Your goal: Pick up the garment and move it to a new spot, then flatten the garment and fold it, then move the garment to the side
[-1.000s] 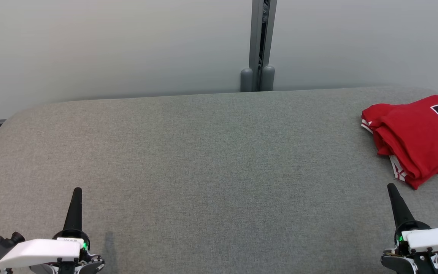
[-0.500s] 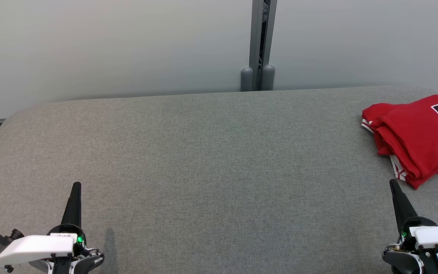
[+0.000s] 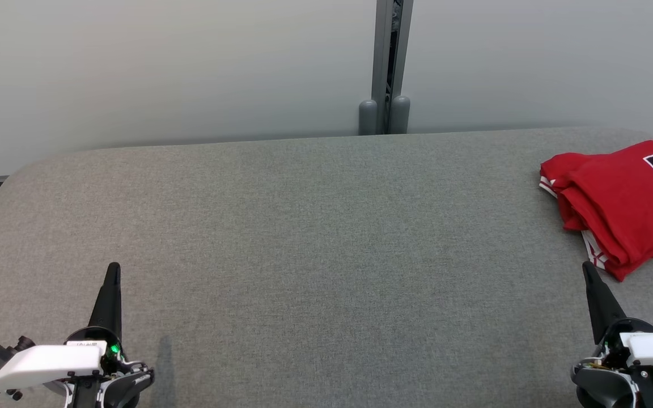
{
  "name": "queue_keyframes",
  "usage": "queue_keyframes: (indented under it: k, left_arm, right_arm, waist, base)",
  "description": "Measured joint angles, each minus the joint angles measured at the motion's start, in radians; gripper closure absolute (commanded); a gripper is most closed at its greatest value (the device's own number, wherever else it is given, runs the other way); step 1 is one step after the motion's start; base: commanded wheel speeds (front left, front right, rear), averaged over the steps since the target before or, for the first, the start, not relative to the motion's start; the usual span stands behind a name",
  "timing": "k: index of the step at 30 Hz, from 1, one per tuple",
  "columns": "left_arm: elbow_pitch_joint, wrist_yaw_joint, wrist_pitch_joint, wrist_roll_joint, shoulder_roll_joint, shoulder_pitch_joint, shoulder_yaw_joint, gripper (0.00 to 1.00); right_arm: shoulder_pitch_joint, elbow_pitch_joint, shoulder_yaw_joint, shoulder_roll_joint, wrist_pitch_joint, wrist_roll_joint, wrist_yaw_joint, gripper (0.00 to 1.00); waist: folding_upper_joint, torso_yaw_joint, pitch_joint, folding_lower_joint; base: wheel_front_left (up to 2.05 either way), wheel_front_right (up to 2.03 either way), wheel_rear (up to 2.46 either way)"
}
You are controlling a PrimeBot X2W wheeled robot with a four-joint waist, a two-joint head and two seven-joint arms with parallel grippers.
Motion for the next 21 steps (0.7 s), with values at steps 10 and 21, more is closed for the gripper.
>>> queue_keyframes:
  k: [10, 21]
  left_arm:
    - [0.001, -0.002, 0.017, -0.066, 0.001, -0.008, 0.002, 1.0]
    - [0.002, -0.008, 0.023, -0.096, 0.001, -0.015, 0.002, 1.0]
  right_arm:
    - [-0.005, -0.003, -0.011, 0.002, 0.016, 0.06, 0.0, 1.0]
    - [-0.011, -0.004, -0.014, 0.003, 0.024, 0.087, 0.0, 1.0]
  waist:
    - [0.0, 0.0, 0.002, 0.0]
    - [0.0, 0.0, 0.002, 0.0]
  base:
    - [0.0, 0.0, 0.0]
    - [0.0, 0.0, 0.0]
